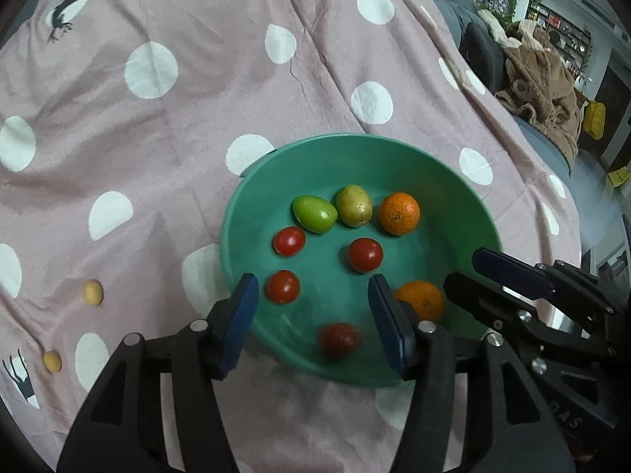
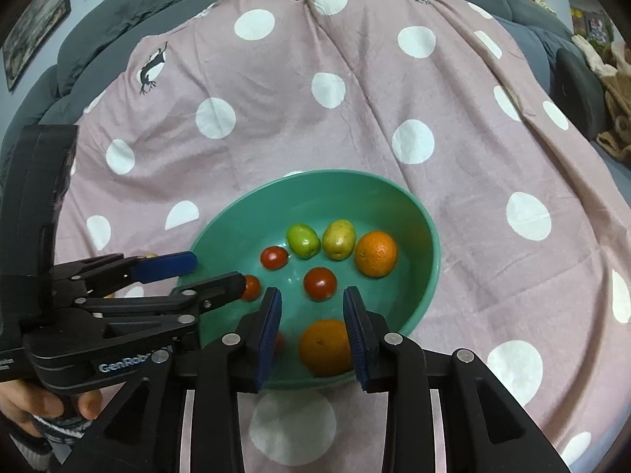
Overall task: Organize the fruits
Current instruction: 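Move both open tools back toward the two small yellow fruits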
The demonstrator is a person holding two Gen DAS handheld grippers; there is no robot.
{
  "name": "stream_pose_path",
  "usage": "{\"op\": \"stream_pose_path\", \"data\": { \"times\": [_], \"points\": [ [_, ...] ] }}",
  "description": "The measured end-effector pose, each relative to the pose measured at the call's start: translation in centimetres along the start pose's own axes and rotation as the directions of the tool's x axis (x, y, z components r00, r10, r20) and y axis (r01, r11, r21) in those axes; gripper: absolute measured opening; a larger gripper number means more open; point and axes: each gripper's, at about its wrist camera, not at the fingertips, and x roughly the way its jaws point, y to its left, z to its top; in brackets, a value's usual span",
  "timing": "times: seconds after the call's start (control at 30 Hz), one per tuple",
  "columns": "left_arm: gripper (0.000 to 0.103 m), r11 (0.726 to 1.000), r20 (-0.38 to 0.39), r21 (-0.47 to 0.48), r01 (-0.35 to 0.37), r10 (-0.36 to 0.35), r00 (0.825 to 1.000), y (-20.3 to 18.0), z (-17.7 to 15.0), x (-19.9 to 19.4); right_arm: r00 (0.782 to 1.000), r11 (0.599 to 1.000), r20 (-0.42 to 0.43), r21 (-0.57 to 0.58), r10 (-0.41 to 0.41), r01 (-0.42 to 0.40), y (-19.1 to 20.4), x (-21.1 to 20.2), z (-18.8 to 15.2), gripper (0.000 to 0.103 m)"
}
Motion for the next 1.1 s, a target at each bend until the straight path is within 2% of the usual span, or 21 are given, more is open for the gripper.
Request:
{"op": "stream_pose_path", "data": {
  "times": [0.07,0.2,0.33,0.43,0.5,0.7,0.9,1.1],
  "points": [
    [0.072,1.0,0.01,-0.015,-0.024,0.024,1.0,0.5,-0.7,-1.2,1.0,1.0,0.002,-0.003,0.005,-0.005,0.3,-0.5,-0.2,0.033],
    [0.072,0.997,0.015,-0.069,-0.036,0.037,0.999,2.2,-3.0,-3.4,1.0,1.0,0.009,-0.023,0.021,-0.021,1.5,-1.6,-0.6,0.033],
    [0.075,0.986,-0.015,-0.14,-0.092,0.091,0.996,4.9,-6.6,-5.4,0.999,0.998,0.016,-0.053,0.047,-0.046,3.1,-2.9,-1.1,0.033],
    [0.077,0.97,-0.048,-0.208,-0.129,0.122,0.991,7.3,-9.9,-7.0,0.998,0.995,0.015,-0.078,0.058,-0.057,4.4,-3.7,-1.5,0.033],
    [0.08,0.95,-0.074,-0.269,-0.156,0.141,0.987,9.1,-12.5,-8.2,0.998,0.993,0.015,-0.097,0.067,-0.065,5.4,-4.2,-1.7,0.033],
    [0.08,0.894,-0.107,-0.396,-0.21,0.182,0.977,12.5,-18.8,-12.2,0.996,0.983,0.008,-0.162,0.09,-0.088,8.6,-5.5,-2.5,0.033],
    [0.082,0.861,-0.083,-0.453,-0.23,0.216,0.973,14.1,-21.8,-15.5,0.993,0.968,-0.014,-0.223,0.115,-0.115,11.9,-5.9,-3.2,0.033],
    [0.082,0.851,-0.062,-0.482,-0.208,0.204,0.977,15.1,-22.8,-16.3,0.991,0.953,-0.035,-0.269,0.132,-0.137,14.7,-5.7,-3.7,0.033]
  ]
}}
